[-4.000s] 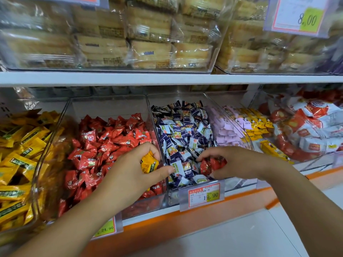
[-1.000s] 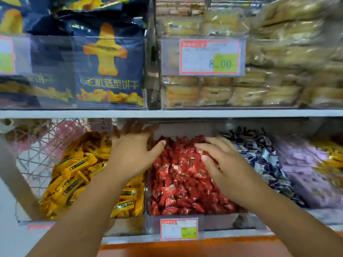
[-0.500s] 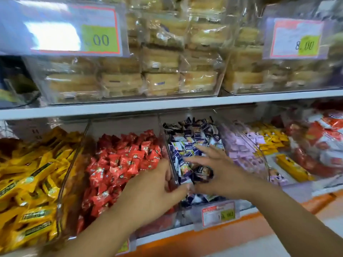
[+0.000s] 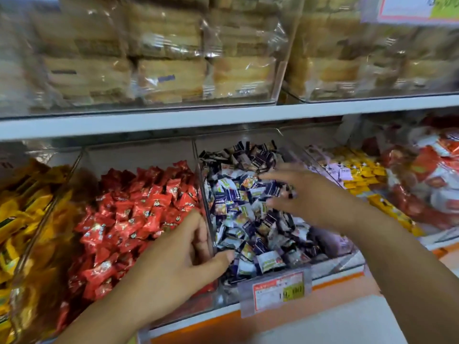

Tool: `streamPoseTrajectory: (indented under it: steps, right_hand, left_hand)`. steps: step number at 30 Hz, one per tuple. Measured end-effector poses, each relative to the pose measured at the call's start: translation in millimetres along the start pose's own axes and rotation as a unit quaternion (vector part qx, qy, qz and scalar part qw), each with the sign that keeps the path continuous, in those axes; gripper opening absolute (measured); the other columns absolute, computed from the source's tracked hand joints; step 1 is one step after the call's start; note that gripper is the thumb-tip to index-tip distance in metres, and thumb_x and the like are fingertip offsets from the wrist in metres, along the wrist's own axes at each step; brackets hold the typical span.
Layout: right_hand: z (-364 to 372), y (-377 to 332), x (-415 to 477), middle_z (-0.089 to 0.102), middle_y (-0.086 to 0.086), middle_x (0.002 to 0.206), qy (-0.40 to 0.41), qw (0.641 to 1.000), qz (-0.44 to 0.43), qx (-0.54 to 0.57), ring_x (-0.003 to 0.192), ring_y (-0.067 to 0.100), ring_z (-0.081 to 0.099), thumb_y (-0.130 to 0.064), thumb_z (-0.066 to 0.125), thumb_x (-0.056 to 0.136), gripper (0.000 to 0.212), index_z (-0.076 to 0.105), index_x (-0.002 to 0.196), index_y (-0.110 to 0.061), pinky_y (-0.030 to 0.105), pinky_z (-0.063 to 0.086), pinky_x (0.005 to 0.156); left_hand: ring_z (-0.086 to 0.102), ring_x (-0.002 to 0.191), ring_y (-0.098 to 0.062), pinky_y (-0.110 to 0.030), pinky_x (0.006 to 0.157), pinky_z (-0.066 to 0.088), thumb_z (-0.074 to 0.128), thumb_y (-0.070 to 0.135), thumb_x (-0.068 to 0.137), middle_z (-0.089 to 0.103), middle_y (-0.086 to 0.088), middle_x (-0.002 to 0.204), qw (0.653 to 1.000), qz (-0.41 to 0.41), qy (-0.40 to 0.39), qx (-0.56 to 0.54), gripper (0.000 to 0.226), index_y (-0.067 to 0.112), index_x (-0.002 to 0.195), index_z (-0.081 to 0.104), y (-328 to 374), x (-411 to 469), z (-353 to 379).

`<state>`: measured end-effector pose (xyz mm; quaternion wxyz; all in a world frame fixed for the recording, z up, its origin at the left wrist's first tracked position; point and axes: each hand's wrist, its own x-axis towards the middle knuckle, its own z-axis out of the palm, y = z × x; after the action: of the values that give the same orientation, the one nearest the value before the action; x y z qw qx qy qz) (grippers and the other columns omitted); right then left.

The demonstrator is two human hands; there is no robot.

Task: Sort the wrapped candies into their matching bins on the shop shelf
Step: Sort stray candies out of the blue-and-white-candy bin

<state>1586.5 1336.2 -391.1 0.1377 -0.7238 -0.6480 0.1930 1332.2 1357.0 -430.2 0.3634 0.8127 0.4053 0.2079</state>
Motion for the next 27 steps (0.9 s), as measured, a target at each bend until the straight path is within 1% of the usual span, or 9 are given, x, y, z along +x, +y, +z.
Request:
streamPoseTrajectory:
  steps: [2,4,7,10,12,16,20,24,27]
  right_hand:
    - [-1.7,-4.3,-13.4,0.039,-0.007,0.148,-0.06,0.995,0.029,-0.073,0.12,0.013,0.048,-0.054,0.058,0.088,0.054,0.04,0.139,-0.045,0.024,0.038,0.092]
    - [5.7,-5.3,-18.2,0.039,-0.004,0.149,-0.158,0.976,0.082,-0.124,0.122,0.016,0.049,-0.07,0.057,0.079,0.079,0.024,0.147,-0.043,0.03,0.042,0.095]
    - [20.9,-5.7,-10.9,0.019,0.001,0.16,-0.249,0.957,0.114,-0.096,0.137,0.023,0.039,-0.079,0.058,0.069,0.111,-0.008,0.15,-0.044,0.038,0.039,0.107]
    - [37.3,-6.3,-1.9,-0.007,0.007,0.162,-0.241,0.961,0.125,-0.055,0.143,0.028,0.028,-0.074,0.066,0.066,0.119,-0.017,0.147,-0.047,0.042,0.035,0.11]
    - [46.2,-5.4,1.3,-0.011,0.006,0.161,-0.199,0.972,0.123,-0.008,0.139,0.033,0.034,-0.067,0.074,0.066,0.118,-0.011,0.146,-0.051,0.044,0.038,0.107]
    - [44.8,-2.5,1.6,0.016,-0.001,0.16,-0.149,0.98,0.115,0.069,0.125,0.024,0.048,-0.046,0.081,0.072,0.107,0.008,0.149,-0.045,0.032,0.044,0.094]
    - [39.6,0.0,-0.1,0.031,0.0,0.154,-0.083,0.973,0.143,0.161,0.09,0.01,0.061,-0.024,0.079,0.079,0.091,0.023,0.149,-0.038,0.027,0.05,0.073]
    - [31.8,-4.2,-0.5,0.056,0.008,0.124,-0.027,0.959,0.129,0.252,0.083,0.027,0.064,-0.012,0.075,0.08,0.05,0.054,0.118,-0.038,0.035,0.05,0.072]
    - [20.3,-13.6,3.4,0.057,0.006,0.129,0.037,0.954,0.094,0.282,0.101,0.036,0.061,-0.019,0.079,0.078,0.035,0.059,0.104,-0.032,0.042,0.052,0.085]
  left_hand:
    - [0.043,0.05,-0.003,-0.019,0.051,0.034,0.062,0.065,0.071,0.056,0.017,0.062,1.0,0.005,-0.005,0.003,0.047,0.027,0.08,0.036,2.3,-1.0,-1.4]
    - [0.045,0.051,-0.004,-0.02,0.051,0.034,0.059,0.07,0.067,0.058,0.015,0.066,1.0,0.013,-0.005,0.005,0.048,0.029,0.079,0.036,3.1,-0.8,-2.3]
    - [0.041,0.05,-0.005,-0.018,0.05,0.033,0.065,0.058,0.076,0.055,0.015,0.065,1.0,0.005,-0.01,0.0,0.043,0.026,0.082,0.037,3.1,-0.9,-1.2]
    - [0.04,0.049,-0.005,-0.018,0.049,0.034,0.067,0.048,0.082,0.053,0.016,0.061,1.0,0.004,-0.01,-0.009,0.039,0.022,0.085,0.037,5.1,-1.7,0.7]
    - [0.042,0.05,-0.005,-0.017,0.05,0.034,0.067,0.045,0.083,0.054,0.018,0.061,1.0,0.004,-0.005,-0.006,0.038,0.022,0.084,0.037,5.9,-1.7,1.1]
    - [0.044,0.051,-0.004,-0.017,0.052,0.036,0.067,0.044,0.084,0.055,0.02,0.063,1.0,0.005,-0.002,-0.005,0.038,0.022,0.083,0.036,7.3,-2.9,0.5]
    - [0.04,0.048,-0.005,-0.017,0.049,0.033,0.067,0.044,0.083,0.053,0.017,0.058,1.0,0.001,-0.007,-0.018,0.039,0.021,0.083,0.036,3.1,-1.1,1.0]
    - [0.038,0.048,-0.006,-0.016,0.049,0.033,0.067,0.046,0.082,0.052,0.017,0.058,1.0,0.003,-0.003,-0.027,0.04,0.021,0.084,0.036,2.1,-1.0,1.5]
    - [0.037,0.048,-0.007,-0.018,0.049,0.033,0.066,0.047,0.082,0.053,0.016,0.058,1.0,0.003,-0.006,-0.028,0.041,0.021,0.084,0.036,2.2,-0.7,1.3]
